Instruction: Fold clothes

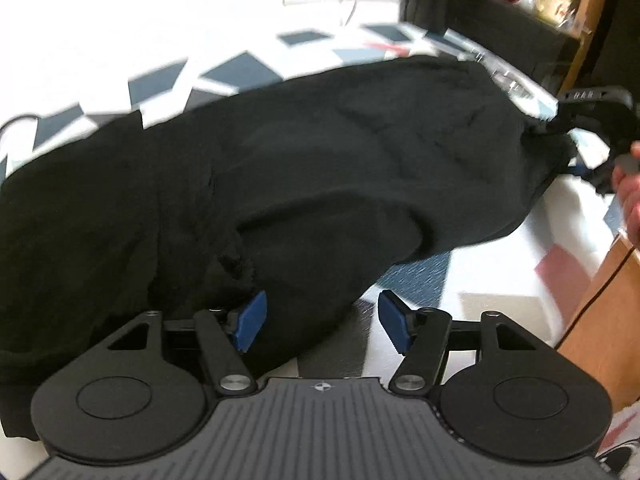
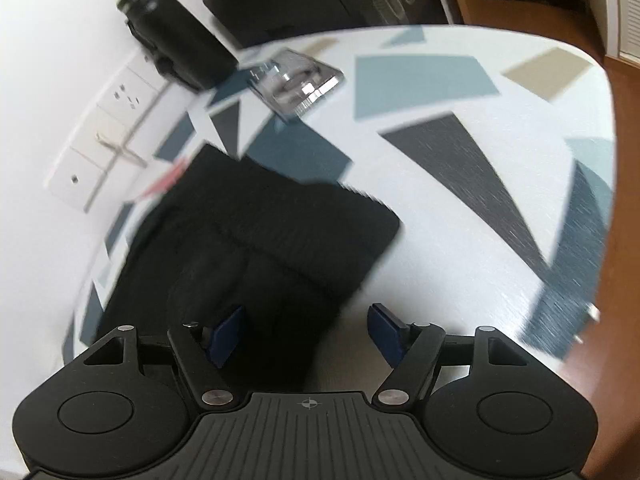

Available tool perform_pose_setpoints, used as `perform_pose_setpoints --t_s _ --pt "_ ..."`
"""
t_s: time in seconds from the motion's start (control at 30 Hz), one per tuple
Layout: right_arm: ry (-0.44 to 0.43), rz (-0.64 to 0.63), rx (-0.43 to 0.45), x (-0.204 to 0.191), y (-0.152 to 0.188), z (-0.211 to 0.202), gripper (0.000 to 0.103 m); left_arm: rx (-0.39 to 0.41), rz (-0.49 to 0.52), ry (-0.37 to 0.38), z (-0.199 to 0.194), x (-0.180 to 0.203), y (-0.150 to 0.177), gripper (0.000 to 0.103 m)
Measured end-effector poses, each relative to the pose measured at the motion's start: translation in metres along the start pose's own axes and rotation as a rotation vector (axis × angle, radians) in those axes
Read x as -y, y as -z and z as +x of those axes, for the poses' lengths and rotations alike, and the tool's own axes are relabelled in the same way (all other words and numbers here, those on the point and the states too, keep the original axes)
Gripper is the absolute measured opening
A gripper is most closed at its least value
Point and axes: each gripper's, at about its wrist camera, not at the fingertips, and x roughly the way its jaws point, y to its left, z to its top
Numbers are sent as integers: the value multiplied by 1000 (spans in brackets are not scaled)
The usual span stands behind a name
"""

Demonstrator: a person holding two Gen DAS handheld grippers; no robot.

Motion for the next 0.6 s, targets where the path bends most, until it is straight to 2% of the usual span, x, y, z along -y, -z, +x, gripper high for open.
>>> perform_pose_setpoints --t_s 0.07,0.17,0.23,0.27,0.37,0.4,0.47,0.53,0.6 --pt "-7 21 8 -4 -10 9 19 -28 -13 8 7 -3 -2 64" --pt "-86 3 120 -13 -34 3 14 -55 -44 62 13 -7 -5 64" --pt "-119 -35 191 -21 -48 -3 14 -75 -78 127 18 -7 -8 64" --pt "-112 -44 190 -21 -53 1 14 -78 -98 128 20 -6 -11 64" --pt "-83 -38 121 -9 -65 23 17 -93 -141 125 24 -1 -15 73" --pt "-77 -32 91 -3 -67 30 19 -98 -145 115 25 2 -16 73" --pt "-83 -25 58 9 -67 35 30 -104 -152 103 23 5 -18 73" --pt "-96 -34 56 18 -64 35 37 -108 -169 97 21 8 -20 73" --pt "-102 -61 66 22 -63 37 45 -75 -208 94 11 8 -30 73"
